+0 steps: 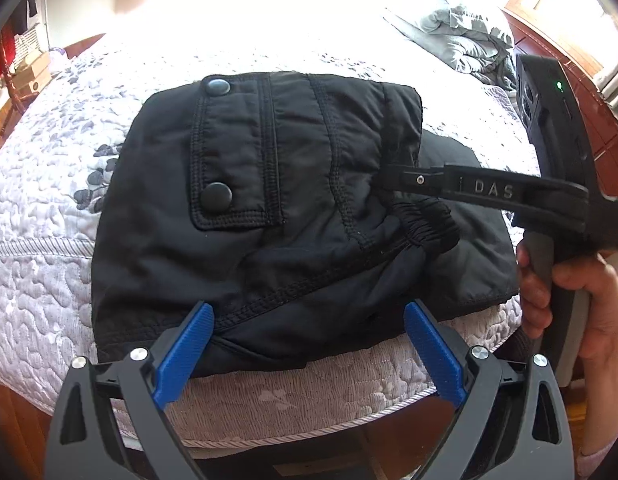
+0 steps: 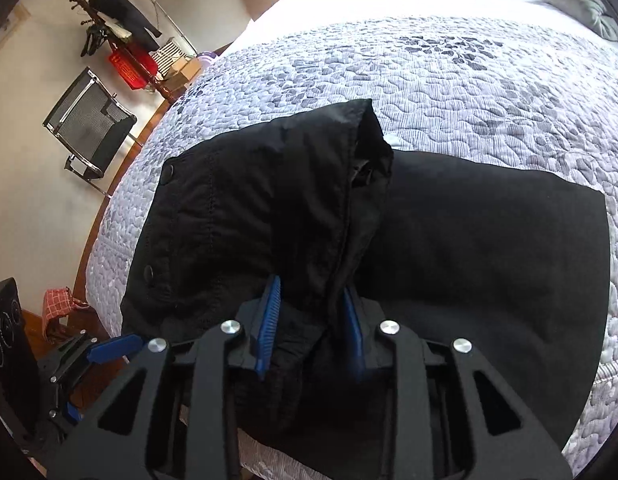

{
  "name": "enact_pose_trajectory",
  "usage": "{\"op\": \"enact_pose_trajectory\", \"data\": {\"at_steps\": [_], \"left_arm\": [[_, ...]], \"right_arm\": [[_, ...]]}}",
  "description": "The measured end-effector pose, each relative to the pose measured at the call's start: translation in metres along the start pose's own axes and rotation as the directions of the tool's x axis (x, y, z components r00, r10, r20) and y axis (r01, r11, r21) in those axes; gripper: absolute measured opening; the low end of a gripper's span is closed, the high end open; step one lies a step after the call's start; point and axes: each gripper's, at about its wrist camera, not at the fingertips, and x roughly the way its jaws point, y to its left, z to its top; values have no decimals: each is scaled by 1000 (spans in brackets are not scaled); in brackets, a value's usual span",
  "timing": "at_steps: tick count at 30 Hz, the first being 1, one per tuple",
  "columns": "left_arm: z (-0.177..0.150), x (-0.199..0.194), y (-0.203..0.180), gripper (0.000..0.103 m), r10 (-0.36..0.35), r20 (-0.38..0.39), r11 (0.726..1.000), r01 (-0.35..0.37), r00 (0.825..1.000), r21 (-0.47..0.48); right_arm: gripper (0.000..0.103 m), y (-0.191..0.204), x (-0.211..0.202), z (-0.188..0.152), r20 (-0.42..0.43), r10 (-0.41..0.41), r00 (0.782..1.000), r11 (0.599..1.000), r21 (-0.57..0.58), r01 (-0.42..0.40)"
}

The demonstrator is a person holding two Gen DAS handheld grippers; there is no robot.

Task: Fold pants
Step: 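Grasp the waistband edge of the folded pants with the right gripper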

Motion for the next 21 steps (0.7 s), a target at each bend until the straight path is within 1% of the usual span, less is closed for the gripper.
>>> {"op": "enact_pose_trajectory", "data": {"at_steps": [3,6,12,18,21], "left_arm": [[1,-7,2,97,6,-3,1000,-6,1000,-11],[1,-17,4,97,13,19,1000,-13,1000,-3],[2,-34,4,97,0,47,1000,0,999,8],[6,-51,2,97,-26,72,1000,24,997,19],[10,-57,2,97,-52,88,999,51,995,12]], "right_arm": [[20,-6,-5,0,11,35,999,999,36,-36],[14,-10,-16,1,26,79,997,995,59,-80],[11,-8,-40,3,52,153,987,986,66,-156],[9,-6,-69,4,91,159,983,986,35,-163],[8,-9,-84,4,119,155,981,987,34,-160]]}}
